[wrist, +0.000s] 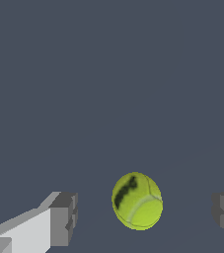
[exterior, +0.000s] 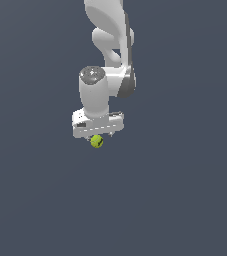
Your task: Pick up the object and move it to a goal position.
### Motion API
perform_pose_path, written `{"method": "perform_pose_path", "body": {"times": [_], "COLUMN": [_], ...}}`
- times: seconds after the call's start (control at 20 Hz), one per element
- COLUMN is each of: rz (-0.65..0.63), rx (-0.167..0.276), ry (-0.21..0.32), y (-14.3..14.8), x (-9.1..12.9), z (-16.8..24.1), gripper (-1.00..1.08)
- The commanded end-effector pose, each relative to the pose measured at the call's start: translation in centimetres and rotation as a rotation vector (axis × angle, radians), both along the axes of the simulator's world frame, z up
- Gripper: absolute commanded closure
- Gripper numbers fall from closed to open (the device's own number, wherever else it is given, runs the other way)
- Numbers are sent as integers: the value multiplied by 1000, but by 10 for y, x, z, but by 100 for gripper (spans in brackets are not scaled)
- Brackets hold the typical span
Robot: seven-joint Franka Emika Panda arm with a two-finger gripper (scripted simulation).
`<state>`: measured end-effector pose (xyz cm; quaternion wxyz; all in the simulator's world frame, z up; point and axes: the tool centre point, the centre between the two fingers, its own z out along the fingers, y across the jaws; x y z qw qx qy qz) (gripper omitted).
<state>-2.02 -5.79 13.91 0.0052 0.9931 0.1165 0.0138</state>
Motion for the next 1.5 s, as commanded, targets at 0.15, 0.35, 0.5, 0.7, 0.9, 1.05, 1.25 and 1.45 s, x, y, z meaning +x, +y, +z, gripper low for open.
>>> {"method": "perform_pose_path", "body": {"times": [0.15, 0.35, 0.5, 0.7, 0.9, 1.05, 1.25, 1.45], "rz": [114, 177, 212, 244, 257, 254, 254, 256], "rx": [0, 1, 2, 3, 3, 3, 3, 3], "ry": [13, 21, 25, 28, 29, 29, 29, 29], "y": [-13, -19, -22, -25, -26, -26, -26, -26], "x": [-19, -29, -36, -41, -44, -43, -44, -45], "z": [-22, -33, -40, -45, -48, -48, -56, -74], "gripper": [-92, -92, -92, -92, -92, -92, -92, -92]}}
